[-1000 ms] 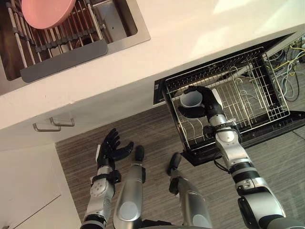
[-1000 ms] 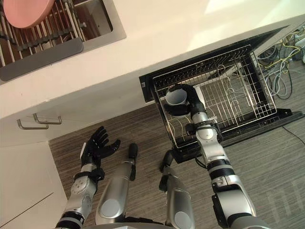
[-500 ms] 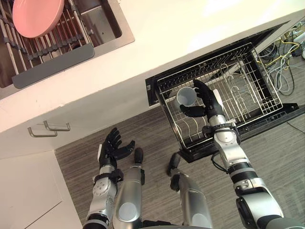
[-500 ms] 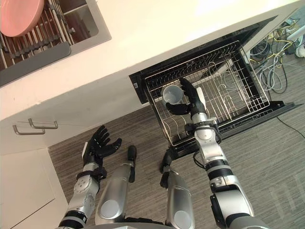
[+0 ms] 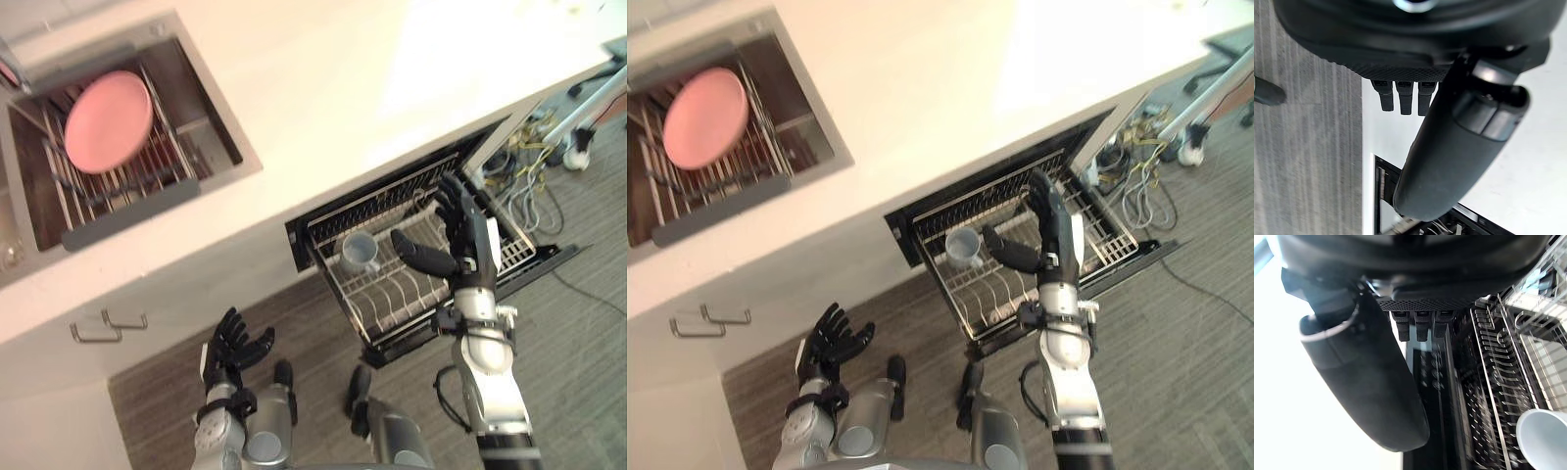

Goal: Walk over to the sink, pick up the cup, carry it to the dishwasher, place the cup inside the dishwasher, then close the dishwasher door

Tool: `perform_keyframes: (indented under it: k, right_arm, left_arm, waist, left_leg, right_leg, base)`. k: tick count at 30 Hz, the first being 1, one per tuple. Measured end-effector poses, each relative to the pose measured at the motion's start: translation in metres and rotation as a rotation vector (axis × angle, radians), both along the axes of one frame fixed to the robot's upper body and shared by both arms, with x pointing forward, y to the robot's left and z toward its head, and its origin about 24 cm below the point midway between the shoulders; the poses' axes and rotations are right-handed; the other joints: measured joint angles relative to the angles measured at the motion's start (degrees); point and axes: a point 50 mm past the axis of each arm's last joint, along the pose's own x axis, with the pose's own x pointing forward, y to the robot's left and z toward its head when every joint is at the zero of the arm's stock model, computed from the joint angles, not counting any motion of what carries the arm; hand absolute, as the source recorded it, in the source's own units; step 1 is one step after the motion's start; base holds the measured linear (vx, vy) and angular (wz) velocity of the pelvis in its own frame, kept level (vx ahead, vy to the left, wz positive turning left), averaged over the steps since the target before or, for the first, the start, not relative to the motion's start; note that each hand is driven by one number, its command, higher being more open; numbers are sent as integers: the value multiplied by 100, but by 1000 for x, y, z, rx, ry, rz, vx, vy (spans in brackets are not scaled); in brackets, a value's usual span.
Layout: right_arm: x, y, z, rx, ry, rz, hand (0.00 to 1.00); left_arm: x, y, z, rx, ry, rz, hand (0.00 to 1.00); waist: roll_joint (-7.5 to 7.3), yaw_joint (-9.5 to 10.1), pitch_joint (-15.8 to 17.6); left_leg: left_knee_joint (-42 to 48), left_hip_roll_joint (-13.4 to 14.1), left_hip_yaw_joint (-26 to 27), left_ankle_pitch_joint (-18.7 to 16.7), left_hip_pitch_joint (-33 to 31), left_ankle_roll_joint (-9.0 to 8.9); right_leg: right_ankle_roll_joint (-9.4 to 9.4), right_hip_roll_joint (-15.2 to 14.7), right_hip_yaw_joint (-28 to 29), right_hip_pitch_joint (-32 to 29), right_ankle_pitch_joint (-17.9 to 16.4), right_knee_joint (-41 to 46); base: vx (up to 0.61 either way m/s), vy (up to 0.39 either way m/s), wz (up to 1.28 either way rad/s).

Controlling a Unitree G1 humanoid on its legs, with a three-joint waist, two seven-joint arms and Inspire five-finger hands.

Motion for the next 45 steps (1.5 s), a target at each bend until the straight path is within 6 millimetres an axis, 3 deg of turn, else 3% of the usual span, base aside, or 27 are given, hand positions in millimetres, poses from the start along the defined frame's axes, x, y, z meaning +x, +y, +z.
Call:
perform_keyframes:
  k: [2,8,9,12,15,18,22,24,25,26,27,28,29,30,31,32,34,35,37,41,42,45]
  right_arm:
    - [-16,7,1,21,-18,28,90]
    - [-32,26,15,24,-126,194,90]
    - [-32,29,15,29,-130,206,90]
    - [-37,25,12,13,-115,205,90]
    - [-35,25,13,-9,-120,227,90]
    - [-30,17,8,-26,-100,212,90]
    - [-25,5,-6,-31,-39,156,90]
    - [-23,3,-16,-24,13,141,90]
    - [-23,1,-24,-16,53,127,90]
    - [-22,2,-26,-15,61,124,90]
    - [-20,4,-29,-10,73,125,90]
    - [-20,6,-29,-7,75,126,90]
    - [-20,8,-30,-5,76,127,90]
    - [-20,9,-29,-1,70,118,90]
    - [-20,8,-28,-1,66,108,90]
    - [-21,5,-25,-2,51,82,90]
    - [-22,2,-19,-7,27,66,90]
    - [-22,2,-13,-13,3,64,90]
    - [-24,-3,-9,-31,-11,55,90]
    - [-25,-8,3,-49,-58,41,90]
    - [-27,-16,1,-58,8,18,90]
    - [-27,-16,1,-58,8,18,90]
  left_arm:
    - [-12,-3,-8,-2,56,9,90]
    - [-50,-2,-25,-14,187,31,90]
    - [-54,-2,-26,-10,197,28,90]
    - [-64,-6,-29,5,223,-28,90]
    - [-73,-2,-30,14,239,-42,90]
    - [-78,2,-34,36,262,-96,90]
    - [-75,3,-35,62,267,-181,90]
    - [-74,5,-35,79,270,-209,90]
    - [-72,6,-35,93,266,-235,90]
    - [-71,7,-34,99,264,-247,90]
    - [-69,7,-34,107,259,-266,90]
    - [-66,8,-33,112,254,-271,90]
    - [-64,11,-33,121,255,-273,90]
    - [-63,13,-33,127,253,-277,90]
    - [-63,12,-33,126,252,-279,90]
    - [-61,9,-32,120,242,-286,90]
    - [-61,9,-31,119,236,-286,90]
    - [-60,9,-30,120,230,-287,90]
    - [-63,4,-32,111,244,-293,90]
    - [-67,-4,-30,88,235,-298,90]
    - [-76,-7,-33,76,259,-296,90]
    - [-76,-7,-33,76,259,-296,90]
  waist:
    - [19,-56,-291]
    - [-15,-122,-931]
    - [-21,-139,-962]
    - [17,-325,-979]
    - [-57,-209,-982]
    - [-65,-380,-1001]
    - [-120,-373,-994]
    - [-157,-378,-963]
    - [-177,-378,-906]
    - [-167,-374,-853]
    - [-194,-381,-717]
    - [-192,-387,-661]
    - [-188,-450,-596]
    - [-223,-549,-577]
    - [-231,-588,-568]
    - [-243,-612,-577]
    - [-259,-609,-581]
    - [-333,-609,-604]
    - [-136,-567,-666]
    - [-64,-463,-728]
    - [38,-392,-944]
    - [37,-391,-943]
  left_leg:
    - [-150,-31,-84,-2,242,-5]
    - [-565,-224,-473,113,663,25]
    - [-622,-205,-339,61,699,99]
    - [-396,317,1163,199,863,265]
    - [-297,22,1066,49,790,149]
    - [-298,88,1921,99,842,151]
    - [-579,-360,1507,266,781,273]
    - [-545,-444,1338,245,792,327]
    - [-414,-456,1210,204,848,377]
    - [-392,-473,1163,181,938,393]
    - [-436,-512,1102,136,1138,420]
    - [-448,-520,1067,115,1214,434]
    - [-451,-512,925,84,1248,426]
    - [-450,-501,759,34,1228,496]
    - [-456,-501,672,30,1220,492]
    - [-442,-499,545,8,1199,487]
    - [-322,-517,443,-76,1157,446]
    - [-63,-544,382,-212,1082,347]
    - [246,-371,296,-402,969,235]
    - [314,-127,334,-528,974,78]
    - [-51,-143,579,-316,1082,77]
    - [-52,-143,579,-316,1082,77]
  right_leg:
    - [10,-5,-85,312,-54,-120]
    - [91,-182,-543,877,-183,-202]
    - [95,-228,-635,936,-181,-211]
    - [163,-503,-1202,1391,-226,-79]
    - [326,-803,-1170,1518,-409,21]
    - [535,-1026,-1287,1785,-266,-275]
    - [517,-1293,-1170,1848,-235,-208]
    - [540,-1448,-1094,1694,-212,346]
    - [509,-1633,-843,1382,-182,1321]
    - [480,-1716,-692,1220,-116,1771]
    - [350,-1833,-336,921,155,2600]
    - [286,-1818,-133,775,81,2923]
    - [301,-1574,222,522,-249,3203]
    - [378,-1220,514,378,-502,3109]
    - [389,-1066,579,347,-604,2948]
    - [343,-715,673,312,-737,2322]
    - [280,-492,692,356,-703,1588]
    - [252,-452,602,473,-563,1131]
    - [268,-314,438,722,-621,822]
    - [185,-59,367,930,-570,424]
    - [165,21,587,1004,-223,-61]
    - [165,21,587,1004,-223,-62]
  base:
    - [70,-14,20]
    - [45,9,42]
    - [22,38,83]
    - [11,121,144]
    - [-25,214,72]
    - [12,167,99]
    - [32,176,72]
    - [64,134,60]
    - [47,109,41]
    - [39,101,36]
    - [35,88,18]
    - [34,73,31]
    - [58,36,57]
    - [44,7,67]
    - [90,-15,73]
    - [102,-45,53]
    - [133,-81,39]
    - [162,-132,32]
    - [182,-119,23]
    - [154,-77,2]
    - [58,-33,-5]
    - [0,0,0]
